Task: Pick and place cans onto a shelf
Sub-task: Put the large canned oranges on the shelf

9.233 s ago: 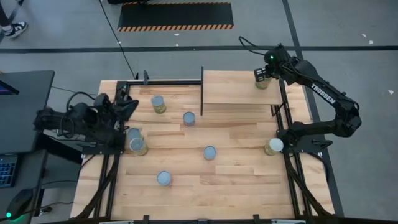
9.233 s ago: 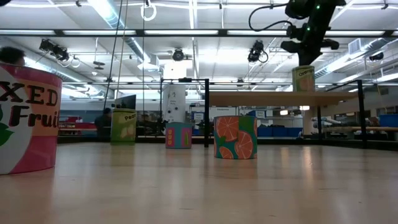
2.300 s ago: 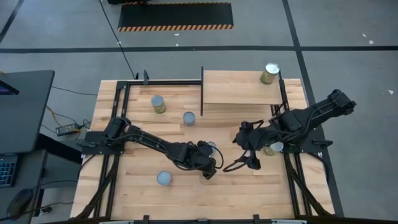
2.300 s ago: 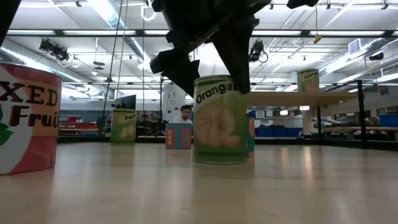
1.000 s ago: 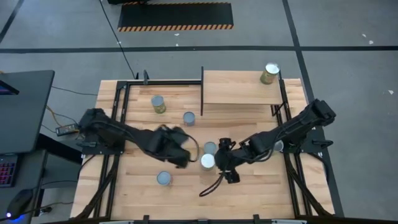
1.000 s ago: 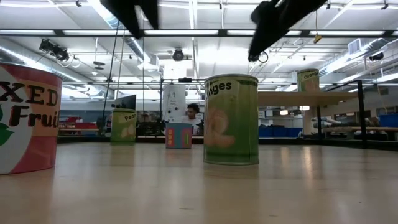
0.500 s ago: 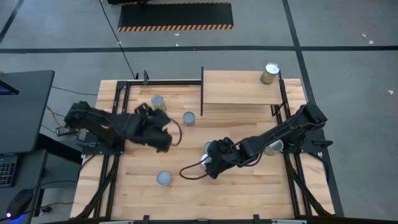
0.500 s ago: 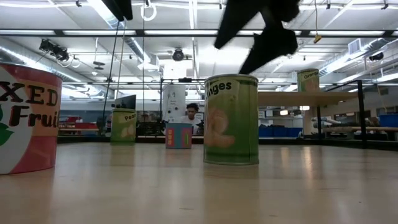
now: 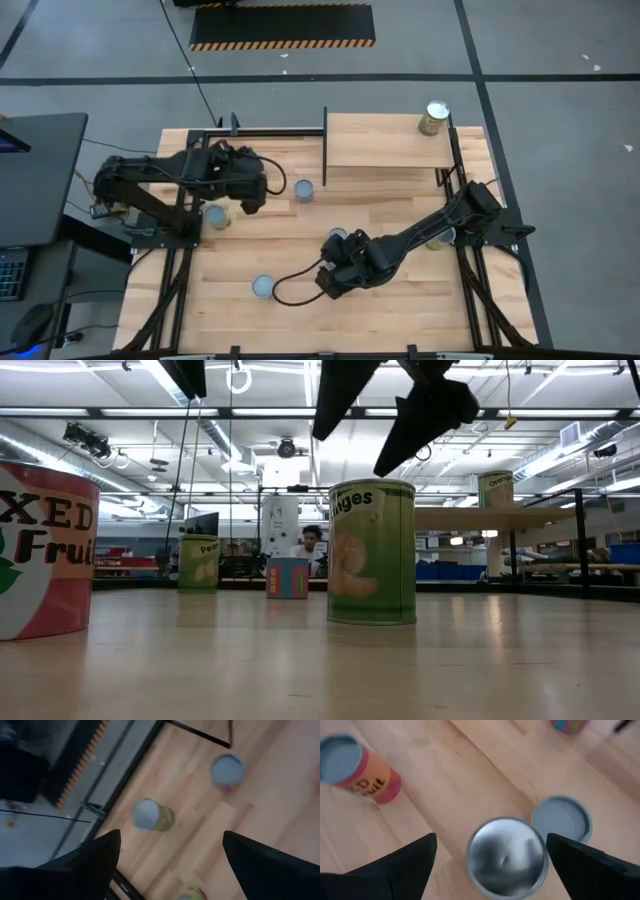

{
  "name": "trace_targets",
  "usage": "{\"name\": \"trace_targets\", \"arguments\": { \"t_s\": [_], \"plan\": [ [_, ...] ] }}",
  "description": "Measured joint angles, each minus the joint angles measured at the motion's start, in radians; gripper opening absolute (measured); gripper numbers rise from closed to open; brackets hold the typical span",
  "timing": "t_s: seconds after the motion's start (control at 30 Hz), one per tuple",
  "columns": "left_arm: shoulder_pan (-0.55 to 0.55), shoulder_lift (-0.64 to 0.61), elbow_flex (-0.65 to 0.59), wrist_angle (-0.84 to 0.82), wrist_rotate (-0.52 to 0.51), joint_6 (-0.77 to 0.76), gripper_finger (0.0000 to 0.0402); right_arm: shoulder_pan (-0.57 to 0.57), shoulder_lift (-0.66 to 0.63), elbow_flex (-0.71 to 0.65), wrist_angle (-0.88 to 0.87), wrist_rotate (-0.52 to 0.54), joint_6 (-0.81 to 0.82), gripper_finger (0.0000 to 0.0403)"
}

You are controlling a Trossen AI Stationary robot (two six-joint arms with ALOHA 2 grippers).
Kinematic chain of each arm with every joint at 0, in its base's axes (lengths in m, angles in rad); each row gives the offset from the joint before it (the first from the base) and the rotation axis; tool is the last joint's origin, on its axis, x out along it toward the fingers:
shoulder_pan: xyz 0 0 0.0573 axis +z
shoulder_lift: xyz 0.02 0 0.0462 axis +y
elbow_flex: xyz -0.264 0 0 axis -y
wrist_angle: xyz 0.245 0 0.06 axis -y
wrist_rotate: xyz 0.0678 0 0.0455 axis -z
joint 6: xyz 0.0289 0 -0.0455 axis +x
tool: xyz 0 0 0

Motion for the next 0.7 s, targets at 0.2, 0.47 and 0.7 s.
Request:
{"name": "trace_targets", "arguments": {
  "t_s": [0.2,0.47,0.7],
  "plan": [
    [-0.009,-0.021,0.0,0.0,0.037,-0.009,0.0357,0.006,-0.013,0.001,0.0,-0.018,-0.028,0.0395],
    [-0.062,-0.024,0.0,0.0,0.037,-0.011,0.0357,0.004,-0.009,-0.038,-0.009,-0.032,0.014,0.0395],
    [-0.082,-0.023,0.0,0.0,0.01,-0.01,0.0357,0.002,0.008,-0.04,-0.017,-0.052,-0.071,0.0394]
  ]
}}
